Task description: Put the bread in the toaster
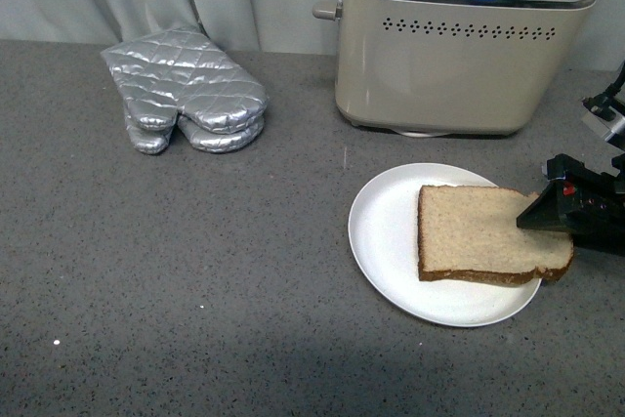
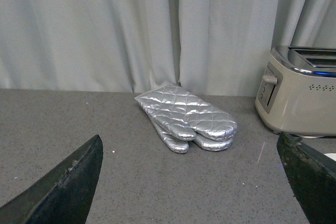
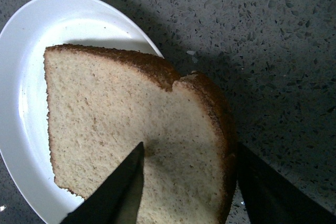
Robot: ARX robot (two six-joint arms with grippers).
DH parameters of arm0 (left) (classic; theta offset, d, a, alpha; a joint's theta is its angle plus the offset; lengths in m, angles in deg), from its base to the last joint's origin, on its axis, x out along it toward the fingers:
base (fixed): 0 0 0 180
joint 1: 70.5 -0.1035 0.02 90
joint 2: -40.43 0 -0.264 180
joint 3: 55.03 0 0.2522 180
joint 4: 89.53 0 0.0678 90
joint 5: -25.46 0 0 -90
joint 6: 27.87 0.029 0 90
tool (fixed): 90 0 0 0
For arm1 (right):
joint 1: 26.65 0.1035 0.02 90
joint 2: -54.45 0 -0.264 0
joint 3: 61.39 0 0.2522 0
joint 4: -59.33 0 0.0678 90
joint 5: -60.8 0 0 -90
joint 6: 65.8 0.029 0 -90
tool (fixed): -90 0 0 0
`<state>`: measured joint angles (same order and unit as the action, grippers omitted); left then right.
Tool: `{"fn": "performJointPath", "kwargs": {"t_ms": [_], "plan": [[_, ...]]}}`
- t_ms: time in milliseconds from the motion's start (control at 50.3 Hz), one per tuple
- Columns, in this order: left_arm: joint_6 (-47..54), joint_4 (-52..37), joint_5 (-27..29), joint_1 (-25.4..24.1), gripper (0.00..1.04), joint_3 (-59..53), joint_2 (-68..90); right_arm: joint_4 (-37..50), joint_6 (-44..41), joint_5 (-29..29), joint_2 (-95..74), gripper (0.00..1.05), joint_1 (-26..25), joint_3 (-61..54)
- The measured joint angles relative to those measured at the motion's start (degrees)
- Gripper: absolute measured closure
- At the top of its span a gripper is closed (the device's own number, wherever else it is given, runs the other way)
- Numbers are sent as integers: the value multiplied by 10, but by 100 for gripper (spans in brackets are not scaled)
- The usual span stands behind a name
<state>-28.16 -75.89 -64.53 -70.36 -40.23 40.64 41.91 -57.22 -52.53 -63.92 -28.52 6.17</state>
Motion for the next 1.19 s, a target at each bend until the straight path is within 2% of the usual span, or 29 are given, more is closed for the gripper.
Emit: {"fn": "performJointPath", "kwargs": {"t_ms": [318,557,716,835,915,1014,1193], "plan": [[0,0,0,0,7,0,0,-31,21,-4,22,102,-2,6],[0,0,0,0,7,0,0,-44,59,-41,111,104,4,-22],[0,0,0,0,7,0,0,-36,146,-53,202,104,21,-57],[0,0,0,0,7,0,0,-17,244,-26,274,104,39,-86],[0,0,0,0,7,0,0,14,351,17,347,104,64,-104],[0,0,0,0,7,0,0,31,480,109,414,104,106,-103],[0,0,0,0,7,0,0,58,591,248,415,104,157,-68]]}}
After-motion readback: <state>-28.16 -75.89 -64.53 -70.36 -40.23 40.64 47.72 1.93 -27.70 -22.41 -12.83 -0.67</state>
